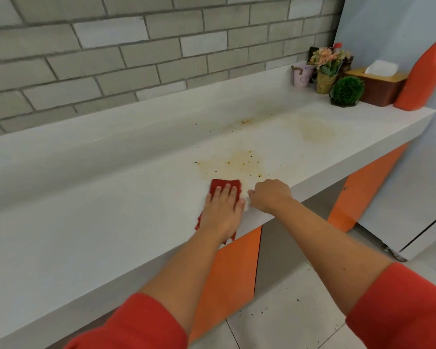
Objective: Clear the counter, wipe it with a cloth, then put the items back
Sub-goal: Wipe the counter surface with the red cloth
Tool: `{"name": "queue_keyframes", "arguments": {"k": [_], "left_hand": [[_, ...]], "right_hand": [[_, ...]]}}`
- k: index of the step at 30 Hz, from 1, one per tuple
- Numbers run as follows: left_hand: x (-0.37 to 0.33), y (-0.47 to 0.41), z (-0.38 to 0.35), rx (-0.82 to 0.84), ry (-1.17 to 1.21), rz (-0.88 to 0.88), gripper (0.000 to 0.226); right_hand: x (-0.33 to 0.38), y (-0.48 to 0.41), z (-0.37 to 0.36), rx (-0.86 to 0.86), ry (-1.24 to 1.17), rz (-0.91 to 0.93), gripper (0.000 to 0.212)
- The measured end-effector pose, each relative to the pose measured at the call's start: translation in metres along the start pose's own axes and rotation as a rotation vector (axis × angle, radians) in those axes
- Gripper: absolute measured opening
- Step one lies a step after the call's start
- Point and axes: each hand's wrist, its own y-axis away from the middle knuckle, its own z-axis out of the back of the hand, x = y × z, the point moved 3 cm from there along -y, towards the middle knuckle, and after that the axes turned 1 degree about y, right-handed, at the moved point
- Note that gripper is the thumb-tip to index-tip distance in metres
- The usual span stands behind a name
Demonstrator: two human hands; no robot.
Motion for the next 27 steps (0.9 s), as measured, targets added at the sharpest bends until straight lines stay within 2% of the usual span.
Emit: {"name": "queue_keyframes", "arguments": {"k": [2, 3, 6, 7, 8, 10, 11, 15, 17, 21, 23, 25, 27], "left_hand": [[-0.005, 0.007, 0.003, 0.038, 0.142, -0.017, 0.054], [-0.002, 0.007, 0.006, 0.093, 0.298, 0.024, 0.054], [0.014, 0.002, 0.024, 0.279, 0.972, 0.253, 0.066], [0.020, 0.002, 0.032, 0.234, 1.115, 0.281, 0.066], [0.029, 0.000, 0.040, 0.118, 1.201, 0.305, 0.060], [0.050, -0.001, 0.048, -0.167, 1.148, 0.297, 0.046], [0.059, 0.002, 0.051, -0.250, 1.055, 0.261, 0.042], [0.089, -0.003, 0.049, -0.407, 0.588, 0.122, 0.037], [0.101, -0.010, 0.049, -0.439, 0.482, 0.088, 0.036], [0.126, -0.016, 0.045, -0.489, 0.448, 0.111, 0.036], [0.131, -0.016, 0.037, -0.456, 0.416, 0.135, 0.039], [0.130, -0.020, 0.031, -0.387, 0.356, 0.160, 0.043], [0.128, -0.023, 0.028, -0.310, 0.292, 0.185, 0.047]], "right_hand": [[0.002, 0.001, 0.005, 0.009, -0.009, -0.039, 0.030], [0.006, 0.002, 0.006, -0.014, -0.045, -0.063, 0.027], [0.038, 0.007, 0.006, -0.168, -0.221, -0.057, 0.035], [0.054, 0.008, -0.001, -0.201, -0.250, -0.024, 0.039], [0.069, 0.009, -0.009, -0.203, -0.264, 0.005, 0.044], [0.089, 0.012, -0.029, -0.140, -0.233, 0.011, 0.055], [0.091, 0.013, -0.036, -0.127, -0.211, 0.016, 0.058], [0.067, 0.014, -0.043, -0.146, -0.195, 0.107, 0.057], [0.043, 0.012, -0.039, -0.164, -0.211, 0.080, 0.054], [0.011, -0.012, -0.034, -0.171, -0.210, -0.097, 0.052], [0.026, -0.025, -0.031, -0.139, -0.148, -0.134, 0.063], [0.055, -0.028, -0.032, -0.111, -0.108, -0.068, 0.072], [0.080, -0.017, -0.035, -0.101, -0.113, 0.085, 0.069]]}}
